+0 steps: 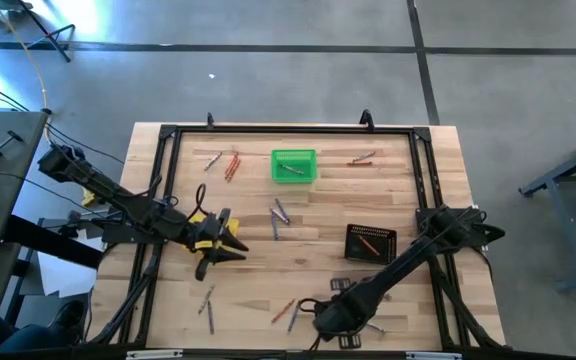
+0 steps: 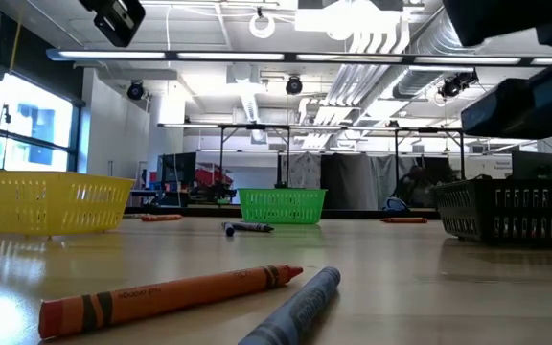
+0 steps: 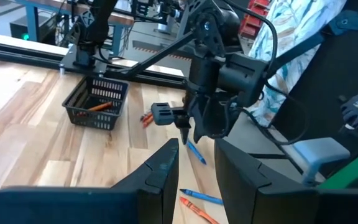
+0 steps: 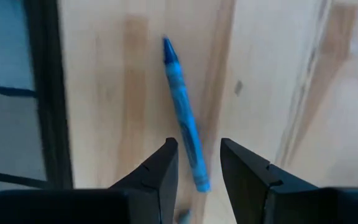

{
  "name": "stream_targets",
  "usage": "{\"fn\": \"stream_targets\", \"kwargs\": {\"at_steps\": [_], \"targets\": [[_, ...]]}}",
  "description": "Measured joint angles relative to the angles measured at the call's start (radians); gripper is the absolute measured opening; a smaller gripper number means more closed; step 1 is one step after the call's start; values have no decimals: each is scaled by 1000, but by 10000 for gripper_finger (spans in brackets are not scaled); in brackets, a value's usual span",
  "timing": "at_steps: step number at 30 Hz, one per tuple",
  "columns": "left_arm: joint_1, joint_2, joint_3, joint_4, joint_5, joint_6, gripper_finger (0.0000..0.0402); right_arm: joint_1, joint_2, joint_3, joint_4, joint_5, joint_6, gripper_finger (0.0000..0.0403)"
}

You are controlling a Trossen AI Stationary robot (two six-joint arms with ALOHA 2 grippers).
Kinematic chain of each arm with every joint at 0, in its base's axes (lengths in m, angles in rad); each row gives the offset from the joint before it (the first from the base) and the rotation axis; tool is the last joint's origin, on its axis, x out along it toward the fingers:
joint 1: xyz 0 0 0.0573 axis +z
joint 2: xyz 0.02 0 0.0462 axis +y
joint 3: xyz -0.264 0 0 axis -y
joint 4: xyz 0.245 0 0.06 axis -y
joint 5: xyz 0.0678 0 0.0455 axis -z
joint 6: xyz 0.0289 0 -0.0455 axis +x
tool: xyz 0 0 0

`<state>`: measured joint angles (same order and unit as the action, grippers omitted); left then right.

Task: Sort crayons
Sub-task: Put the blue crayon into the yellow basket

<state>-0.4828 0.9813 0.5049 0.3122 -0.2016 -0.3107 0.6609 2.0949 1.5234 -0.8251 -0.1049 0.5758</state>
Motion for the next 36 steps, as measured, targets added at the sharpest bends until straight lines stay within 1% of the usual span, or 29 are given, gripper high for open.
{"fn": "stream_targets", "kwargs": {"at_steps": [11,15,19,23,25,27,33,36], "targets": [[-35,0,0,0,0,25,90,0,0,0,33,-1,-5,115],[-46,0,0,0,-3,26,90,1,30,0,72,-27,-6,115],[-55,0,0,0,-3,26,90,0,56,6,74,-39,-8,114],[-55,0,0,0,-3,25,90,1,58,6,60,0,-9,110],[-55,0,0,0,-3,25,90,4,57,5,57,24,-9,100],[-55,0,0,0,-8,25,90,2,58,5,54,27,-8,83],[-55,0,0,-1,-22,25,90,3,60,3,36,68,1,14],[-55,0,0,-1,-22,25,90,3,60,3,33,77,1,9]]}}
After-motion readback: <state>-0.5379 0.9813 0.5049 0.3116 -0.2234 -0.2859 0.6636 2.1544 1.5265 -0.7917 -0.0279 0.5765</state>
